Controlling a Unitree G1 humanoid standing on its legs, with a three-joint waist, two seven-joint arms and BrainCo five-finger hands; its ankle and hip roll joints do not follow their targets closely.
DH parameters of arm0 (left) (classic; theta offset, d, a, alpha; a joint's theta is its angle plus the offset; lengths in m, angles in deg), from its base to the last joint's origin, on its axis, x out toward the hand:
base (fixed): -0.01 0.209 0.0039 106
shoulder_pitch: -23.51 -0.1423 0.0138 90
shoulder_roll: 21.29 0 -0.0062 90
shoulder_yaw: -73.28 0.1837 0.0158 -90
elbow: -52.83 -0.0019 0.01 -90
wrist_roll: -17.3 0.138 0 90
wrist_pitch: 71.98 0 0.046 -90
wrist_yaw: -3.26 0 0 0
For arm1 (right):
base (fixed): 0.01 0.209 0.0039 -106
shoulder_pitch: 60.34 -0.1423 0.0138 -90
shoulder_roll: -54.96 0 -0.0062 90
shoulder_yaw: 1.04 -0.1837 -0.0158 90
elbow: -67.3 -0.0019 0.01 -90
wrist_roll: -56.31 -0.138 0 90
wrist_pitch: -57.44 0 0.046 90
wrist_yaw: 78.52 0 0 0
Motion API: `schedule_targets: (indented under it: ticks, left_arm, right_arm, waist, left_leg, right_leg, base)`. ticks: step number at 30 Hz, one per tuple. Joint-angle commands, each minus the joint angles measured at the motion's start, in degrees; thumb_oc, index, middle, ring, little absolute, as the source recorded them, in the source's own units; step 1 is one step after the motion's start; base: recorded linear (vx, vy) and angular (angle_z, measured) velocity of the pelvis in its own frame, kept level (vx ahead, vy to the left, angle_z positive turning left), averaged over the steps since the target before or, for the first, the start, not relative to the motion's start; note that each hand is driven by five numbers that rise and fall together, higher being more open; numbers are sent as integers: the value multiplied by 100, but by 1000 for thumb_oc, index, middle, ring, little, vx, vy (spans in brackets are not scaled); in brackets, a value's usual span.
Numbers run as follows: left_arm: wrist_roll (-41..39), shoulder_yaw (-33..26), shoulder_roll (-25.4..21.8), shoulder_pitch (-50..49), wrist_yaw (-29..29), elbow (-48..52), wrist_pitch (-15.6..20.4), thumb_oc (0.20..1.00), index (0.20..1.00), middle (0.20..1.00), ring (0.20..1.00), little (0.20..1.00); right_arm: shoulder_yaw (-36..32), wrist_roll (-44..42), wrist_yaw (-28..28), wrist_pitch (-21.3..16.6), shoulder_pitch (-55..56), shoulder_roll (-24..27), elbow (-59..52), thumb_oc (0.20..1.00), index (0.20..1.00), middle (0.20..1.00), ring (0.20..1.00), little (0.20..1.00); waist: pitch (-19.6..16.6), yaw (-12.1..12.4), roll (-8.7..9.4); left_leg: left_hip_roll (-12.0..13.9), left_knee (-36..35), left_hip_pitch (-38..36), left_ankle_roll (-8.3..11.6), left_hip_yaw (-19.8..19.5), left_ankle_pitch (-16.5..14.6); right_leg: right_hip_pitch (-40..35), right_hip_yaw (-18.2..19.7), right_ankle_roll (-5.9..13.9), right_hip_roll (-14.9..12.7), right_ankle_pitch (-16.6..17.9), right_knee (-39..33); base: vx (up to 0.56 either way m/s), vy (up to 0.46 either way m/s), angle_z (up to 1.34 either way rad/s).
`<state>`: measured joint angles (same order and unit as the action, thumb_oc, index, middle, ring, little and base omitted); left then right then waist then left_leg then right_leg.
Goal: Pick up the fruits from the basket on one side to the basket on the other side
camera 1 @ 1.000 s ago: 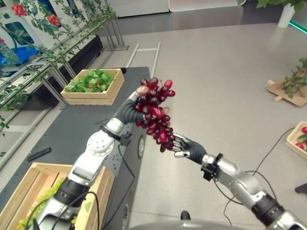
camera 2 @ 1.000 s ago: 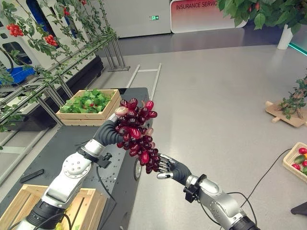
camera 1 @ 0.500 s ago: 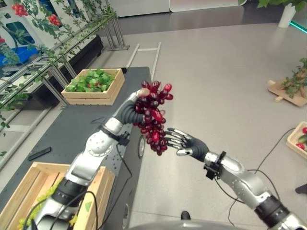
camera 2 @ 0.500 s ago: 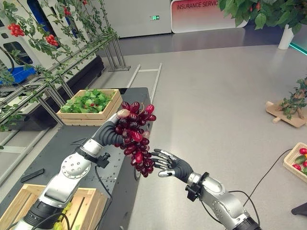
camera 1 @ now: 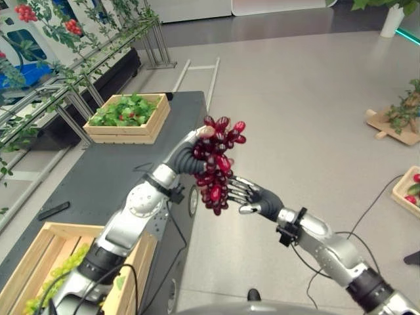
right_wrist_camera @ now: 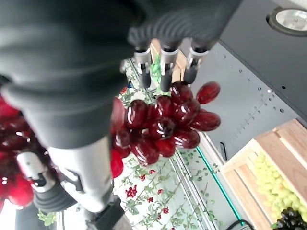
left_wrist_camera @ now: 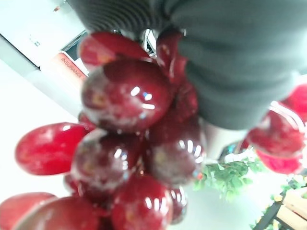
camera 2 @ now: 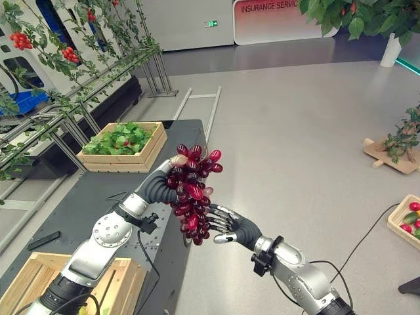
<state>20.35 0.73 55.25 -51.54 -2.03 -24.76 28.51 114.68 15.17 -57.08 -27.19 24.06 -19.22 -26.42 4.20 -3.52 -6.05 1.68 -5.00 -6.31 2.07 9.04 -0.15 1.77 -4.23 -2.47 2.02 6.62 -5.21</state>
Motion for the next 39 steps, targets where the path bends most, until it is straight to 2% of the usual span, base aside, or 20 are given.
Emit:
schedule_targets:
  ticks: [1, 5, 7, 19, 33, 36, 39]
  left_arm:
    - [-399, 244, 140, 737, 194, 74, 285, 200, 200, 200, 200, 200]
    - [-547, 249, 126, 756, 143, 168, 277, 200, 200, 200, 200, 200]
    - [-647, 210, 109, 749, 91, 234, 293, 200, 200, 200, 200, 200]
    - [-1759, 298, 141, 567, -357, 409, 201, 200, 200, 200, 200, 200]
    - [-1863, 412, 220, 669, -358, 395, 157, 200, 200, 200, 200, 200]
    - [-1767, 327, 200, 678, -354, 381, 162, 200, 200, 200, 200, 200]
    - [-1726, 313, 206, 687, -362, 378, 175, 200, 200, 200, 200, 200]
  right_arm:
    - [239, 134, 30, -437, -477, -289, -156, 1000, 1000, 1000, 1000, 1000]
    - [256, 452, -114, -527, -590, -320, 63, 1000, 1000, 1000, 1000, 1000]
    - [273, 627, 44, -542, -721, -236, 9, 1000, 1000, 1000, 1000, 1000]
    - [36, 651, -41, -648, -880, -154, 622, 1000, 1000, 1000, 1000, 1000]
    - [250, 318, 142, -494, -878, -378, 616, 1000, 1000, 1000, 1000, 1000]
    - [319, 280, 439, -396, -890, -191, 323, 1000, 1000, 1000, 1000, 1000]
    - [293, 307, 444, -414, -901, -91, 236, 1000, 1000, 1000, 1000, 1000]
  waist:
    - [-285, 55, 306]
    - [-292, 80, 293]
    - [-304, 106, 293]
    - [-359, 147, 315]
    - [-380, 141, 334]
    - [-384, 139, 345]
    - [-383, 133, 343]
  left_leg:
    - [-103, 33, 150, -43, -27, -39]
    - [-109, 33, 142, -57, -26, -57]
    - [-113, 33, 144, -56, -35, -57]
    - [-132, 22, 123, -66, -130, -70]
    - [-124, 15, 101, -72, -146, -83]
    - [-116, 12, 102, -64, -142, -80]
    - [-115, 13, 101, -61, -148, -79]
  right_leg:
    - [-411, 93, 903, -457, -475, 21]
    - [-416, 106, 908, -460, -477, 21]
    - [-417, 97, 906, -466, -475, 21]
    - [-478, 14, 896, -477, -504, 21]
    - [-492, 27, 883, -467, -517, 21]
    - [-490, 29, 883, -464, -520, 21]
    - [-489, 25, 881, -468, -520, 21]
  base:
    - [0, 0, 0]
    - [0, 0, 0]
    - [0, 0, 0]
    - [4, 0, 1]
    - [0, 0, 0]
    - [0, 0, 0]
    - [0, 0, 0]
